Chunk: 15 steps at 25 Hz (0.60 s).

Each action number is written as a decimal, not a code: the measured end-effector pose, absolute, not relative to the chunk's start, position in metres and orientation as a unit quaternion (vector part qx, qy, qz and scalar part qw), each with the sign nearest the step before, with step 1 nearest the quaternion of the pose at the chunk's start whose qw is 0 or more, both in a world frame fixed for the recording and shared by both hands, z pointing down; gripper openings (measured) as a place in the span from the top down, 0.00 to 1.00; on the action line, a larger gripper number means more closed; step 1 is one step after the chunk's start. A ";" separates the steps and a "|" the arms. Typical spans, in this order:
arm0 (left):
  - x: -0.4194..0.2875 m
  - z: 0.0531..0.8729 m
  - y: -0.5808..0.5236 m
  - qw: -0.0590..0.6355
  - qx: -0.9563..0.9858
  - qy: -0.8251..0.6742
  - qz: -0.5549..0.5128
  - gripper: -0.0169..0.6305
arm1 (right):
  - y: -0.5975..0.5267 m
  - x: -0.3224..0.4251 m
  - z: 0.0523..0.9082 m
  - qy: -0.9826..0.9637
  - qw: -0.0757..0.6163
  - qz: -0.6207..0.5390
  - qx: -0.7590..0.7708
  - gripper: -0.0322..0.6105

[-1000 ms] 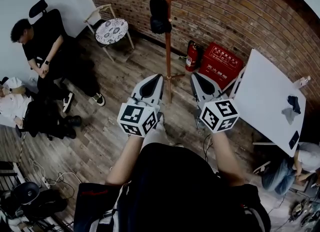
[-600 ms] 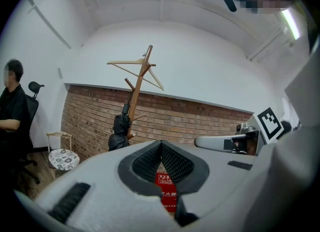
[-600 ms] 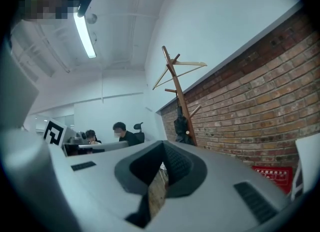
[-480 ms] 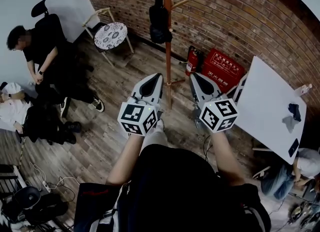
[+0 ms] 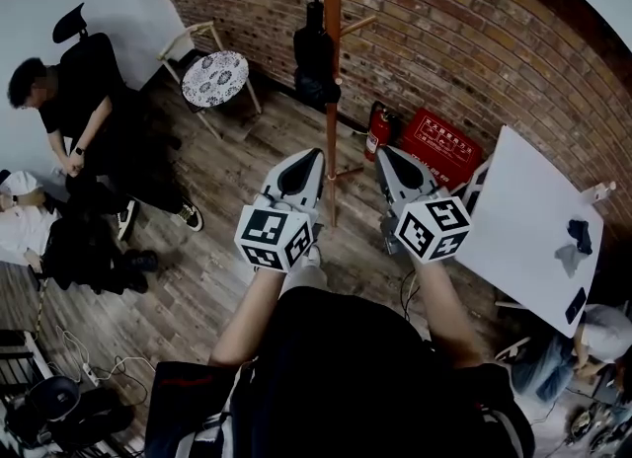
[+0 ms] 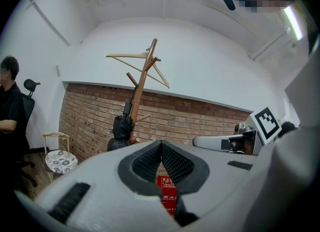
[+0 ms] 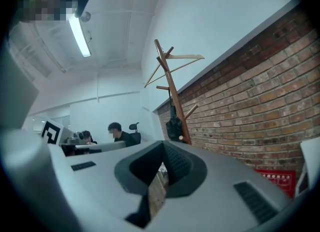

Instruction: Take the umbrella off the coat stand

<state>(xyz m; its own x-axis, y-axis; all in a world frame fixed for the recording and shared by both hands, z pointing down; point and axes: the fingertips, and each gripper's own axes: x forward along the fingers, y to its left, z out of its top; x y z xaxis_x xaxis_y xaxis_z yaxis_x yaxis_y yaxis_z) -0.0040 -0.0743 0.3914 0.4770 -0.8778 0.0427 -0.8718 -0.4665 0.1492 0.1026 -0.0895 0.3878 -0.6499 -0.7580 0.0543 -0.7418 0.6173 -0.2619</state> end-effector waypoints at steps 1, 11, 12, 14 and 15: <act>-0.006 0.391 -0.080 0.077 0.857 -0.510 -0.019 0.95 | -0.095 0.102 0.387 0.897 0.030 -0.133 -0.421 0.91; -0.033 0.384 -0.131 0.087 0.866 -0.492 -0.019 0.95 | -0.140 0.076 0.381 0.887 0.022 -0.139 -0.440 0.91; -0.036 0.384 -0.136 0.088 0.867 -0.490 -0.019 0.95 | -0.145 0.073 0.380 0.886 0.022 -0.139 -0.443 0.91; -0.042 0.384 -0.147 0.090 0.870 -0.485 -0.021 0.95 | -0.153 0.069 0.380 0.882 0.021 -0.139 -0.449 0.91; -0.044 0.384 -0.151 0.090 0.871 -0.482 -0.021 0.95 | -0.158 0.068 0.381 0.881 0.020 -0.139 -0.452 0.91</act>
<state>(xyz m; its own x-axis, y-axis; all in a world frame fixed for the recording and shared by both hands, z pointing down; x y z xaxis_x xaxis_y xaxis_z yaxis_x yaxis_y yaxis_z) -0.0443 -0.1515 0.3843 0.5338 -0.8441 0.0498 -0.8364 -0.5184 0.1780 0.0676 -0.1576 0.3813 -0.5898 -0.8025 0.0900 -0.7912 0.5518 -0.2637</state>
